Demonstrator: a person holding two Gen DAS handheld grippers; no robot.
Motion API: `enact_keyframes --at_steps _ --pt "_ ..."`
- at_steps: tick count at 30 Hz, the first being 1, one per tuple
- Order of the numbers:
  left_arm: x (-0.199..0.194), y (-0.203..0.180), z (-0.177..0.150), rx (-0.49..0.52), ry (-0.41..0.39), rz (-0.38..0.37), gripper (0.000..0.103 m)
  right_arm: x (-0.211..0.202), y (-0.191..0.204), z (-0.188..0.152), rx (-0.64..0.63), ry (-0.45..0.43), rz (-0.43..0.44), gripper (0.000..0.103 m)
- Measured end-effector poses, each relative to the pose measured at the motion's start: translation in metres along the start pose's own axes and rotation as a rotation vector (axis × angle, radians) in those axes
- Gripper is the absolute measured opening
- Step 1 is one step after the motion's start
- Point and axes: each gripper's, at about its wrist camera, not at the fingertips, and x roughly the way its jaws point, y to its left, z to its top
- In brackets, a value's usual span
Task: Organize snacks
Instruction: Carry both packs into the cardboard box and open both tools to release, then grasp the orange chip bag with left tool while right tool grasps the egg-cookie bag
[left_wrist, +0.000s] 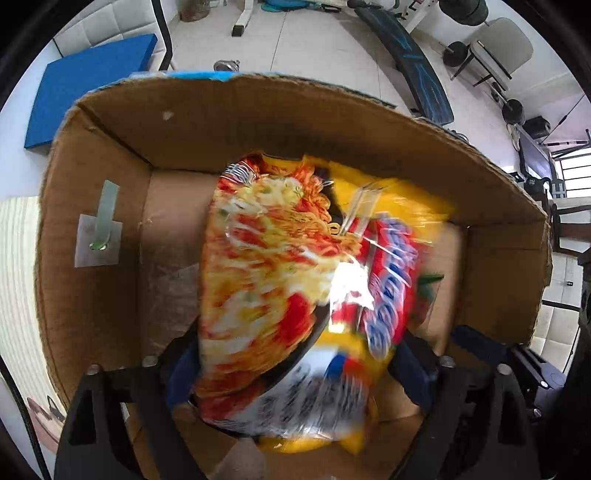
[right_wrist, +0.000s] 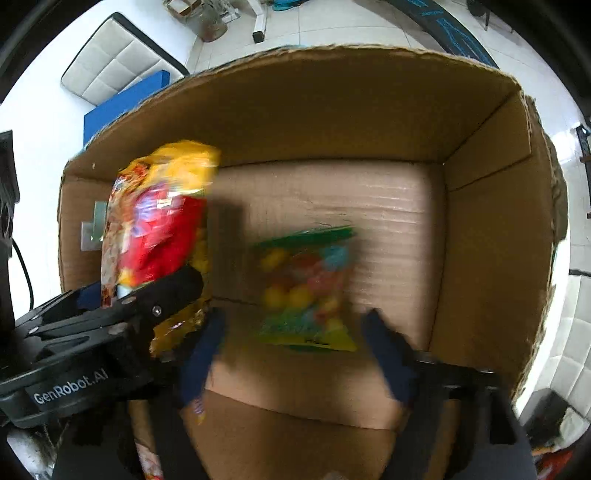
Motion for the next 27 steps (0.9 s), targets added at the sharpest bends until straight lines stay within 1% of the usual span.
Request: enact_keyframes --at_steps 3,6,8,10,11,12,13,15,19,21,24,27 --pt "-0.008 0.000 0.000 0.013 -0.025 0.009 0.093 -0.003 0.003 -0.003 -0.019 -0.004 -0.042 0.091" --pt "-0.021 -0.002 -0.002 0.033 -0.059 0.031 0.093 -0.007 0.004 -0.010 -0.013 -0.008 -0.049 0.092" --pt "-0.029 -0.002 -0.006 0.040 -0.073 0.042 0.093 -0.010 0.006 -0.012 -0.016 -0.020 -0.075 0.093" --pt "-0.038 -0.002 -0.012 0.055 -0.093 0.046 0.093 -0.018 0.009 -0.019 -0.020 -0.042 -0.097 0.093" --pt "-0.042 -0.002 -0.015 0.060 -0.107 0.061 0.093 -0.023 0.012 -0.025 -0.017 -0.055 -0.102 0.093" --pt "-0.048 -0.001 -0.020 0.067 -0.124 0.065 0.093 -0.026 0.011 -0.023 -0.018 -0.065 -0.102 0.093" --pt "-0.053 -0.002 -0.024 0.073 -0.137 0.065 0.093 -0.031 0.013 -0.028 -0.019 -0.081 -0.103 0.093" --pt "-0.064 0.000 -0.035 0.082 -0.168 0.087 0.093 -0.041 0.007 -0.032 -0.016 -0.107 -0.106 0.093" --pt "-0.091 0.004 -0.067 0.102 -0.251 0.125 0.093 -0.060 0.020 -0.064 -0.021 -0.180 -0.123 0.094" --pt "-0.102 0.006 -0.084 0.109 -0.279 0.139 0.093 -0.076 0.023 -0.085 -0.024 -0.219 -0.127 0.094" --pt "-0.117 0.011 -0.108 0.107 -0.309 0.139 0.093 -0.089 0.033 -0.108 -0.021 -0.255 -0.122 0.094" --pt "-0.130 0.019 -0.131 0.101 -0.324 0.122 0.093 -0.103 0.037 -0.135 -0.009 -0.280 -0.103 0.094"
